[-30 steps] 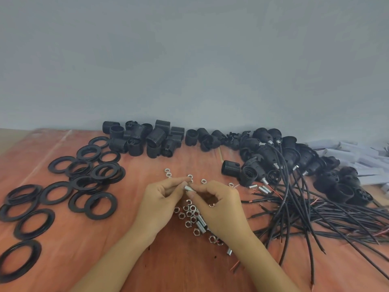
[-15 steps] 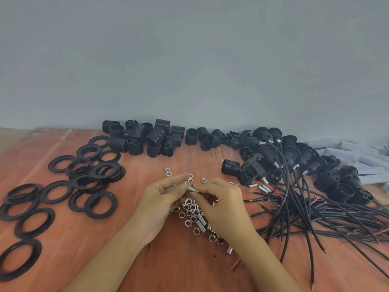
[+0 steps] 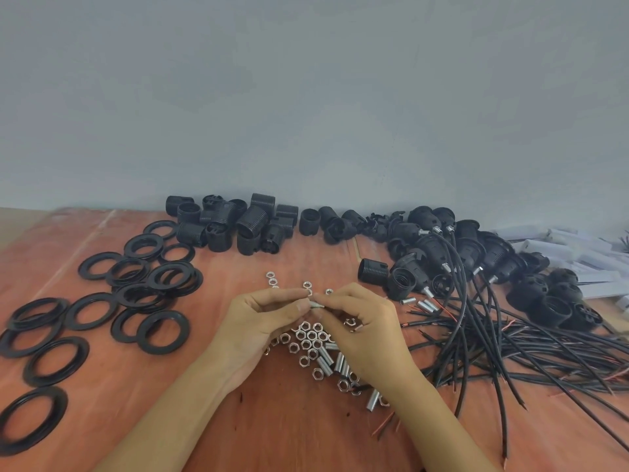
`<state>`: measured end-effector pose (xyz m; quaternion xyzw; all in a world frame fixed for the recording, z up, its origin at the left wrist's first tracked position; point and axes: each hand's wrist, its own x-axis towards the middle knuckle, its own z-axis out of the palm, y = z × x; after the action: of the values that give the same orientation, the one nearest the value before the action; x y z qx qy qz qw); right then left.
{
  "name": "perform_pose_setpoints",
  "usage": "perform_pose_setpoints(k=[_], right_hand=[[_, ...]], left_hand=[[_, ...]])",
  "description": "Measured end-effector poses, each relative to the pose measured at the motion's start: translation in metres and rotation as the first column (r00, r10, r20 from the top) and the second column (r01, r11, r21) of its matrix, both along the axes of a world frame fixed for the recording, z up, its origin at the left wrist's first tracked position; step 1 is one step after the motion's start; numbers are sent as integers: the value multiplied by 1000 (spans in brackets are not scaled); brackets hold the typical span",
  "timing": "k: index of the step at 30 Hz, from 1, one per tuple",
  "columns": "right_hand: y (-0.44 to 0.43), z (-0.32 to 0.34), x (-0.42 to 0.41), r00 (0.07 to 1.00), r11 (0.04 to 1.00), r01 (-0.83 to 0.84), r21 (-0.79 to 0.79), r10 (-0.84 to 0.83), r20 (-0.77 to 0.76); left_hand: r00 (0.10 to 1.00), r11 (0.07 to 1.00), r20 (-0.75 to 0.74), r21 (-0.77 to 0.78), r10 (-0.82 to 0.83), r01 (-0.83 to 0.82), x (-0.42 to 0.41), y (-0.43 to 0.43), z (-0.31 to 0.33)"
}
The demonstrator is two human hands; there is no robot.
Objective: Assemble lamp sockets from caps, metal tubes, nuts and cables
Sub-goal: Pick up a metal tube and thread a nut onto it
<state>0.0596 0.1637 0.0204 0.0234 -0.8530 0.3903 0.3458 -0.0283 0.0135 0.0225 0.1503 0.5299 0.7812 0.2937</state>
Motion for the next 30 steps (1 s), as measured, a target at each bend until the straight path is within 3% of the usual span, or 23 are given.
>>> perform_pose_setpoints(k=[8,15,17,20,23,27,30], right_hand=[[7,2,2,985,998,-60,-7,61,159],[-7,3,1,971,995,-22,-99,45,233],[-10,4,2,966,988,-6,-153,45,254],[-12,8,1,963,923,-74,-378,165,215],[-18,8,-4,972,893,-49,-448,145,183],[-16,9,-5,971,760,-89,-644,209,113],[-13,11,-5,966,809,-74,-583,203,158]], left_hand=[[945,993,-312,-17,102,-113,4,2,2],[877,993,-467,40,114,-108,5,3,2],[867,989,-476,48,147,-141,6,4,1],[863,982,-470,73,186,-172,5,5,0],[867,983,-462,83,185,-166,5,5,-1],[889,977,-408,119,210,-176,3,3,0],[888,974,-401,126,223,-188,0,1,1]])
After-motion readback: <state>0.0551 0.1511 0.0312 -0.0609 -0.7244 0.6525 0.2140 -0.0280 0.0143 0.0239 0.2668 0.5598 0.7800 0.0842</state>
